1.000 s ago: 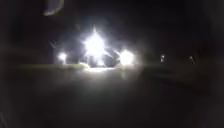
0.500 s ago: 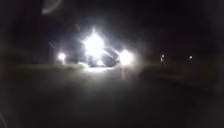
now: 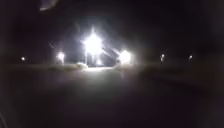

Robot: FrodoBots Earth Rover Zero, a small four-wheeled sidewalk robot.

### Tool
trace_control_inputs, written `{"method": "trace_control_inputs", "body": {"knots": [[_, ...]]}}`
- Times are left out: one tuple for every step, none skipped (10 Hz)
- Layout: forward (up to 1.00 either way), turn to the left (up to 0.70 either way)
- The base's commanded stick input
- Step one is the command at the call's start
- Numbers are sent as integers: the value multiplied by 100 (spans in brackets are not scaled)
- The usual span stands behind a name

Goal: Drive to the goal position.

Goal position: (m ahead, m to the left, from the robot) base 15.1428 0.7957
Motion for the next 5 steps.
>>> {"method": "trace_control_inputs", "body": {"knots": [[70, 0], [70, 0], [70, 0], [70, 0], [70, 0]]}}
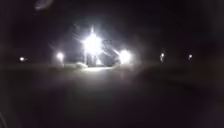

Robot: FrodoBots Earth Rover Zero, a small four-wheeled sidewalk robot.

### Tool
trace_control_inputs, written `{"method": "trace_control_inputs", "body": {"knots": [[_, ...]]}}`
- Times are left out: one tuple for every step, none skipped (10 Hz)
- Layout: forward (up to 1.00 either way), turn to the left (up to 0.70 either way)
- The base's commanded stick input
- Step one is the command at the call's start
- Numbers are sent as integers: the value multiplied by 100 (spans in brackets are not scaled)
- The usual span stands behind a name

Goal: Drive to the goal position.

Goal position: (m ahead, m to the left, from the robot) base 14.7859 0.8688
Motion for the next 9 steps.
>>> {"method": "trace_control_inputs", "body": {"knots": [[70, 0], [70, 0], [70, 0], [70, 0], [70, 0], [70, 0], [70, 0], [70, 0], [70, 0]]}}
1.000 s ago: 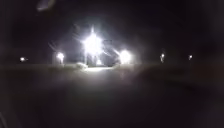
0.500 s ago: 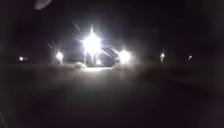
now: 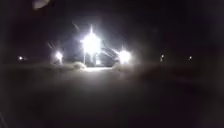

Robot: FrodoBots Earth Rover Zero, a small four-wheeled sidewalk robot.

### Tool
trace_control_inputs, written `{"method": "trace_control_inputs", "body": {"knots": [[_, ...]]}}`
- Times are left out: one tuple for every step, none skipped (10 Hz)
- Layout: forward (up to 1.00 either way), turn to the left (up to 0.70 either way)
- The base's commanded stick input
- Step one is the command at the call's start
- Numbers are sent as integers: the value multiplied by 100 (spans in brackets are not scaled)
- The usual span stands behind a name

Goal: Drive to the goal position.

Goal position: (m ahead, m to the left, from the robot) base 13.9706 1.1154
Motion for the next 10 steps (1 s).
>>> {"method": "trace_control_inputs", "body": {"knots": [[70, 0], [70, 0], [70, 0], [70, 0], [70, 0], [70, 0], [70, 0], [70, 0], [70, 0], [70, 0]]}}
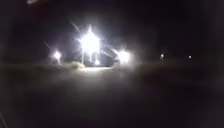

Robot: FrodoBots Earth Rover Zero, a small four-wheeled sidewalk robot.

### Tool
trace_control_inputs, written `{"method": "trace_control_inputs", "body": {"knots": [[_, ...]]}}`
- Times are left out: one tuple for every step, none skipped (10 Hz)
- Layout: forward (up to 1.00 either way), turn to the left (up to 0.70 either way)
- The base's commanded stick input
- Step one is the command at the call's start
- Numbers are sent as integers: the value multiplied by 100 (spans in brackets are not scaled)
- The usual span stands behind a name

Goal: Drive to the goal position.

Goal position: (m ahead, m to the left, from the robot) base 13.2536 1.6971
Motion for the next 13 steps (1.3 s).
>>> {"method": "trace_control_inputs", "body": {"knots": [[70, 0], [70, 0], [70, 0], [70, 0], [70, 0], [70, 0], [70, 0], [70, 0], [70, 0], [70, 0], [70, 0], [70, 0], [70, 0]]}}
